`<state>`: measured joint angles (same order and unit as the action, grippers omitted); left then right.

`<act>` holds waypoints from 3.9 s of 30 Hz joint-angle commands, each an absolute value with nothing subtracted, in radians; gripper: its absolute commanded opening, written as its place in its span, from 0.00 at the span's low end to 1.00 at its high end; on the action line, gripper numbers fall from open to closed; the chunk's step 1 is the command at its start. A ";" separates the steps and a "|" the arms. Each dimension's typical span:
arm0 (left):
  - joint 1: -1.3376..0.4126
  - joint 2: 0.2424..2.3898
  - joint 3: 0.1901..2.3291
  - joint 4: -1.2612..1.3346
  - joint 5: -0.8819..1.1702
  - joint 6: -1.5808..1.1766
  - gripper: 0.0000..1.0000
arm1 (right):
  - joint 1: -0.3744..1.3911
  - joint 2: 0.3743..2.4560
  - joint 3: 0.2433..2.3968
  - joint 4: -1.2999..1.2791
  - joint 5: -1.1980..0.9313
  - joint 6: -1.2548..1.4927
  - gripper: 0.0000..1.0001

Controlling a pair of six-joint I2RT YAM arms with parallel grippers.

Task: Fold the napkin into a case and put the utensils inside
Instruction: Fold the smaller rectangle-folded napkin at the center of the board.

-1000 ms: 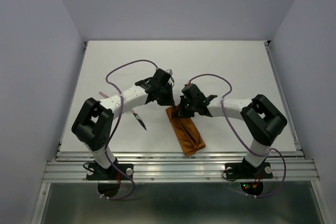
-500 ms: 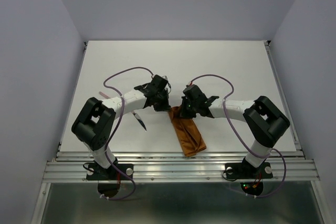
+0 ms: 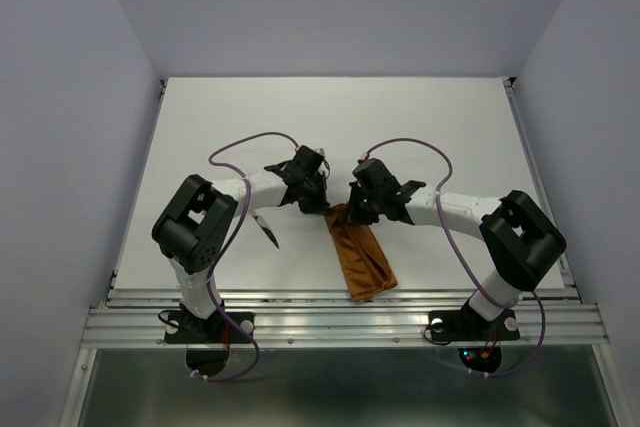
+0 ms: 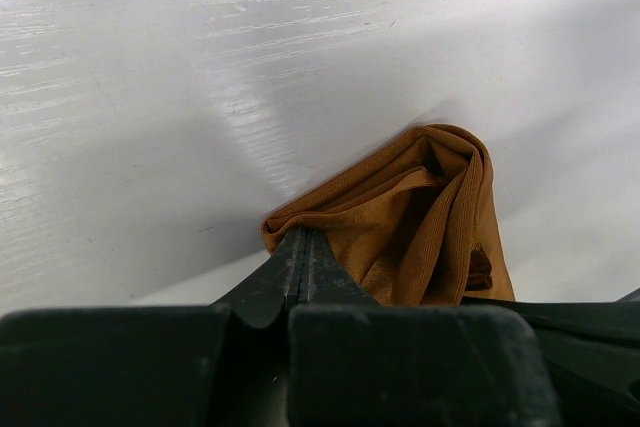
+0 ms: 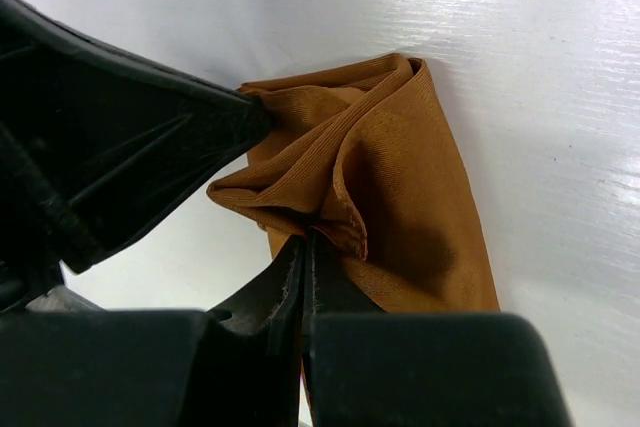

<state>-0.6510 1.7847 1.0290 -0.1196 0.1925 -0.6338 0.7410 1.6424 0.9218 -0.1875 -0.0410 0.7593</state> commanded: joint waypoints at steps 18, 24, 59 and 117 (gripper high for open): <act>-0.652 1.766 0.989 -0.100 0.202 -0.647 0.00 | 0.779 1.720 1.092 -0.233 -0.038 0.758 0.01; -0.652 1.767 0.992 -0.100 0.196 -0.644 0.00 | 0.779 1.730 1.048 -0.216 -0.063 0.749 0.01; -0.652 1.689 1.028 -0.161 0.175 -0.646 0.09 | 0.779 1.753 0.956 -0.167 -0.100 0.712 0.01; -0.649 1.772 0.934 -0.012 0.272 -0.594 0.00 | 0.779 1.523 0.988 -0.287 0.090 0.723 0.46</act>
<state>-0.6495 1.7466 0.9264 0.0151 0.2867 -0.6132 0.7685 1.5009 0.9768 -0.2588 0.0036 0.7143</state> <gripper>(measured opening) 0.026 0.459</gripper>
